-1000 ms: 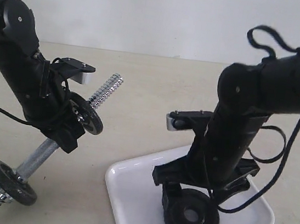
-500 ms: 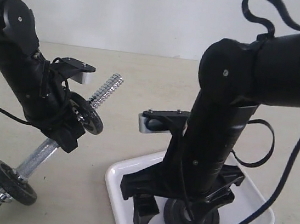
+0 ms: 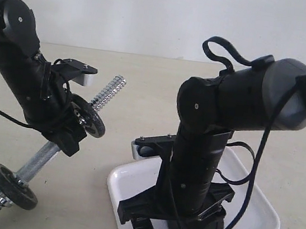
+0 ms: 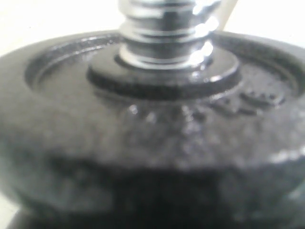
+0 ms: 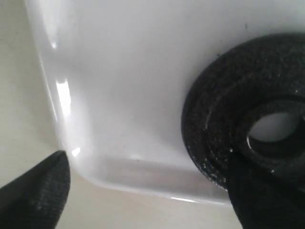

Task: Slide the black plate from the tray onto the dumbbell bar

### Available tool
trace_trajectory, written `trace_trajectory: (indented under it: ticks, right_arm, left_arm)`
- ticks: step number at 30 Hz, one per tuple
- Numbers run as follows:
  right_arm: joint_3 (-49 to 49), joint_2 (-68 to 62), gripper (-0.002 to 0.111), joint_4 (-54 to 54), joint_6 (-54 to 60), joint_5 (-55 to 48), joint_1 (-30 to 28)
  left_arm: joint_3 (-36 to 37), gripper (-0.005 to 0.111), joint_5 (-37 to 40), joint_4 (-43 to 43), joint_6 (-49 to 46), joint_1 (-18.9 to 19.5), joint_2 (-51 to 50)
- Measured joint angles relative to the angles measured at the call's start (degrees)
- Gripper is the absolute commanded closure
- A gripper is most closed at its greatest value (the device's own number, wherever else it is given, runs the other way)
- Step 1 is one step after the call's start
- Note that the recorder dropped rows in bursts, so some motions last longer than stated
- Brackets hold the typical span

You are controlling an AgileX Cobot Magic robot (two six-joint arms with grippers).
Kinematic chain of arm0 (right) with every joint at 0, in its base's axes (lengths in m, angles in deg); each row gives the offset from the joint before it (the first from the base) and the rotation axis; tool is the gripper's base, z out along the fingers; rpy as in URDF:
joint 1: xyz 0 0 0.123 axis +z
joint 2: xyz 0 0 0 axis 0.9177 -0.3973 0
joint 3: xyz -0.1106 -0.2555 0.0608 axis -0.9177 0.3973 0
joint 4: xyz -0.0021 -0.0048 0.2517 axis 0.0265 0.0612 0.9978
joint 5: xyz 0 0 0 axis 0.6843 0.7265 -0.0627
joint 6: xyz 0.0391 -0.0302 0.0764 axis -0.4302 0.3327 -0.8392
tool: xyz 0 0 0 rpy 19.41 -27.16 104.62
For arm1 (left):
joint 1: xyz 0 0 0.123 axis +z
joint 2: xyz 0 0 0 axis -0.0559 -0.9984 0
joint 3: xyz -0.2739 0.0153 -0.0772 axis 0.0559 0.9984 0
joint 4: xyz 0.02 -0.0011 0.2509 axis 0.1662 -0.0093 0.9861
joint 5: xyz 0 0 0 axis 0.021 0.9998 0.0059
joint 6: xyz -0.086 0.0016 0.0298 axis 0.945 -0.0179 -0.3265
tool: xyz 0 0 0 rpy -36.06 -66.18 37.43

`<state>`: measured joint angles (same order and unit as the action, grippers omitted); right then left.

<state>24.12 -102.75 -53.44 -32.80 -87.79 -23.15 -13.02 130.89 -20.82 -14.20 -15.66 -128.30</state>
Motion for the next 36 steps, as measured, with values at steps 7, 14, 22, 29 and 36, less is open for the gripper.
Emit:
trace_trajectory:
  ticks: [7,14,22,29,36]
  right_arm:
    - [0.0,-0.04,0.026,-0.41,0.35,4.88,0.2]
    - [0.0,-0.04,0.026,-1.69,0.44,3.08,0.2]
    - [-0.04,0.22,0.026,-4.99,0.44,2.0,0.25]
    - [-2.73,2.8,0.026,-8.6,0.09,0.03,0.25]
    - [-2.88,2.98,0.026,-10.61,-0.99,-2.79,0.25]
  left_arm:
    - [0.0,0.102,0.0,0.0,-0.25,0.0,0.0]
    - [0.0,0.102,0.0,0.0,-0.49,0.0,0.0]
    - [0.0,0.102,0.0,0.0,-0.49,0.0,0.0]
    - [0.0,0.102,0.0,0.0,-0.49,0.0,0.0]
    - [0.0,0.102,0.0,0.0,-0.49,0.0,0.0]
